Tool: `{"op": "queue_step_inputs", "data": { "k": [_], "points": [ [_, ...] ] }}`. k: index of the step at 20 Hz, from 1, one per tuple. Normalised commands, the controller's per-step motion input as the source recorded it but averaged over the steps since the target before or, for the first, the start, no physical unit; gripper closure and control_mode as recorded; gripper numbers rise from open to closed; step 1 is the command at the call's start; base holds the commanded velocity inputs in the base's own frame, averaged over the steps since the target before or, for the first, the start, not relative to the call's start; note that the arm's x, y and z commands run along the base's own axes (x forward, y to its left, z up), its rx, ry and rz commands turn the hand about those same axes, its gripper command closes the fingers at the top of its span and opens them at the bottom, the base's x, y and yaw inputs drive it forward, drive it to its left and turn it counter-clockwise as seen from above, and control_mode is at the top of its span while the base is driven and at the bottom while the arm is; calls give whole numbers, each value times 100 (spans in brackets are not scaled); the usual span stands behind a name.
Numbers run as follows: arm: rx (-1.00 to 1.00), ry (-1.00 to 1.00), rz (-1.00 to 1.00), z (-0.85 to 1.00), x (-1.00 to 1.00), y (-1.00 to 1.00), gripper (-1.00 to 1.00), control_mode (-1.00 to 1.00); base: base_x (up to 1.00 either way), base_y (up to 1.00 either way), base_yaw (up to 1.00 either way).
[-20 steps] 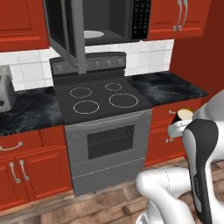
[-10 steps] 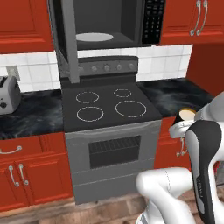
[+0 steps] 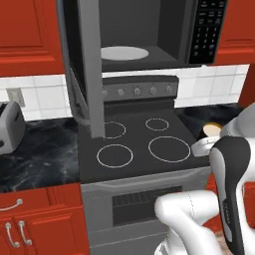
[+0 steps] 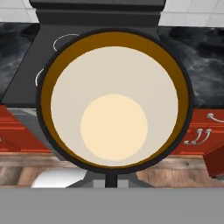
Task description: Pick the mug from the counter and place it inside the microwave. Then close the microwave.
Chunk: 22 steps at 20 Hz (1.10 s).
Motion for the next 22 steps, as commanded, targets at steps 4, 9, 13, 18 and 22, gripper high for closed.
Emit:
{"op": "queue_step_inputs", "data": {
  "k": [4,9,13,18,22],
  "points": [
    [0,0,0,0,0,0,100,100,48,32,-16],
    [0,0,0,0,0,0,100,100,0,44,-8],
    [0,0,0,0,0,0,100,100,0,10,0],
    [0,0,0,0,0,0,100,100,24,-3,0],
    [0,0,0,0,0,0,100,100,10,0,0]
  ]
}}
